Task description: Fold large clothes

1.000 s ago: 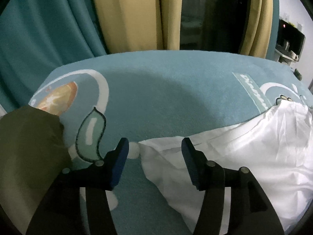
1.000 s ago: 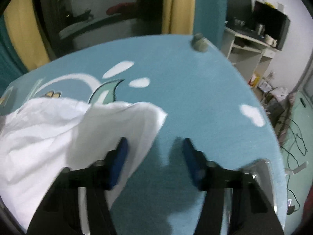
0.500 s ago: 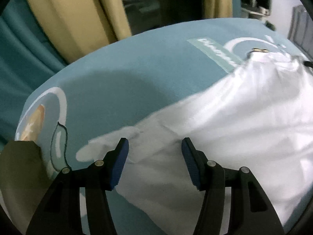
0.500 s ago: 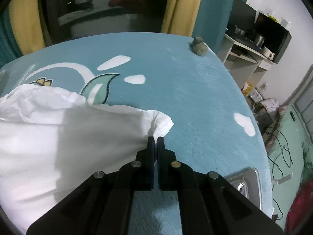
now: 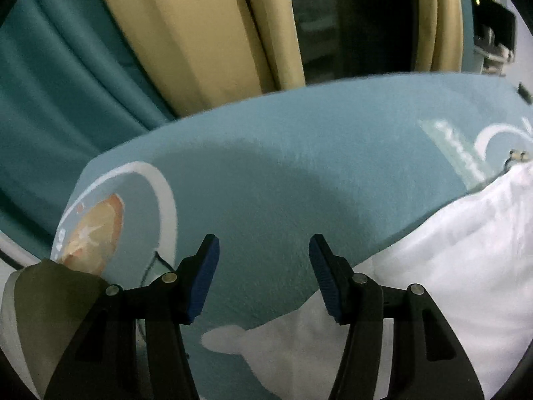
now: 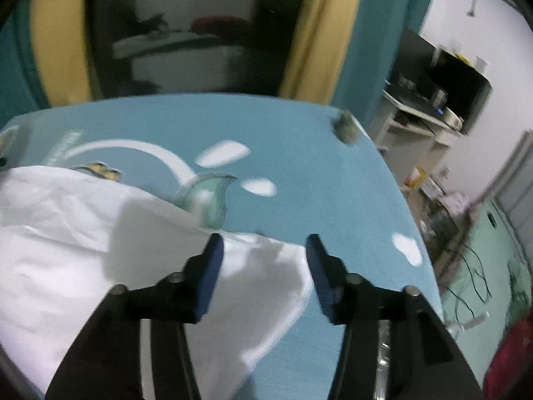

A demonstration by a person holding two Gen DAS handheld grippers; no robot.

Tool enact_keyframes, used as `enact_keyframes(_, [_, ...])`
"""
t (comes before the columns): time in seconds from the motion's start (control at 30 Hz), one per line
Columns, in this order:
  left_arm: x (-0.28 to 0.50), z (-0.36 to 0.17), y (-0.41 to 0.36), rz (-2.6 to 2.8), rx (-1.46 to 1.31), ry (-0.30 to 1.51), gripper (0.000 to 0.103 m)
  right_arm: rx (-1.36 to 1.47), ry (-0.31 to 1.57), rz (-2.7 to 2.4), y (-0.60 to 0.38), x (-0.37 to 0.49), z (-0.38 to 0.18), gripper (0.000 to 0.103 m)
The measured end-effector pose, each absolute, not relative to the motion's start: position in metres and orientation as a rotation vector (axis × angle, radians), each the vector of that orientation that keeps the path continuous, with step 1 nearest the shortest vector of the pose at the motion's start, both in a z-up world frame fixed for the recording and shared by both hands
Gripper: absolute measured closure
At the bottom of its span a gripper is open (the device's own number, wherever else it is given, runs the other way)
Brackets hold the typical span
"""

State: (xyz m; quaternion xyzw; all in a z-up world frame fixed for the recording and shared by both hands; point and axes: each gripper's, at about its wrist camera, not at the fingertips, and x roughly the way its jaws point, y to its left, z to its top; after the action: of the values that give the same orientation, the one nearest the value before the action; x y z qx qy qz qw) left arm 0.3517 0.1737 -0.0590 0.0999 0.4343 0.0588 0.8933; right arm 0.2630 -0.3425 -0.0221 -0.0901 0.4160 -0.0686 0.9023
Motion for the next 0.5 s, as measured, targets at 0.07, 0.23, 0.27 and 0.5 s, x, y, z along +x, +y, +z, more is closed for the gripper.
enact_keyframes(0.07, [0.340, -0.050, 0.171, 0.075, 0.199, 0.882, 0.043, -0.192, 0.854, -0.090, -0.328, 0.265, -0.021, 0.050])
enact_keyframes(0.23, [0.302, -0.055, 0.177, 0.041, 0.117, 0.916, 0.043, -0.161, 0.868, 0.005, -0.303, 0.261, -0.033, 0.050])
enact_keyframes(0.27, [0.295, -0.059, 0.181, 0.044, 0.110, 0.930, 0.043, -0.150, 0.878, 0.013, -0.302, 0.260, -0.037, 0.050])
enact_keyframes(0.5, [0.276, -0.070, 0.212, 0.224, 0.072, 0.959, 0.042, -0.191, 0.980, -0.181, -0.323, 0.251, -0.071, 0.050])
